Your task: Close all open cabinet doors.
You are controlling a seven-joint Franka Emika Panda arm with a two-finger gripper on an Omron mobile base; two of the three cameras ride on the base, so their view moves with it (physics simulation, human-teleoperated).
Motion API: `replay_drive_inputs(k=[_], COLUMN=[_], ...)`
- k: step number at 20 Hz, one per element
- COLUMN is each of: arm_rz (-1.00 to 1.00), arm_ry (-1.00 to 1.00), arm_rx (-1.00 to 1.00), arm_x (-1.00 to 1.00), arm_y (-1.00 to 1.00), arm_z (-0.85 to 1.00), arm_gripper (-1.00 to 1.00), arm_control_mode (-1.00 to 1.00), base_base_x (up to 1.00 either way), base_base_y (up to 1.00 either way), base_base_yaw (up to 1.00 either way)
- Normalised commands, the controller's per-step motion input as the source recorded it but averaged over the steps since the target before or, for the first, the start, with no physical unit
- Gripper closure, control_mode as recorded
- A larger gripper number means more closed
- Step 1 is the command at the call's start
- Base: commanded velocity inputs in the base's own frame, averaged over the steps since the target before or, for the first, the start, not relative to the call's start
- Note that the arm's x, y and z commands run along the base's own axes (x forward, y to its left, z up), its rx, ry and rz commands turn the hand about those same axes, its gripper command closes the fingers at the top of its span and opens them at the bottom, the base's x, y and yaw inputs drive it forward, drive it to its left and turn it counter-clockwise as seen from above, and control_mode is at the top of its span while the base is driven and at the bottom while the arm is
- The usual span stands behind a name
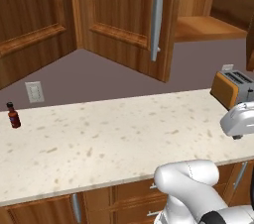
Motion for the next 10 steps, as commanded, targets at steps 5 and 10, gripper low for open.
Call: replay_drive_inputs(k=[5, 10], arm_rz=[0.05, 0.15], arm_ry=[-0.04, -0.36], arm_rx=[0.00, 0.03], arm_x=[-0.09, -0.02], arm_y=[-0.07, -0.45], arm_z=[-0.06, 0.11], arm_gripper=[-1.00, -1.00], arm_control_mode=[-1.00, -1.00], base_base_x=[0.00, 0.00], base_base_y=[0.00, 0.00], base_base_yaw=[0.00, 0.00])
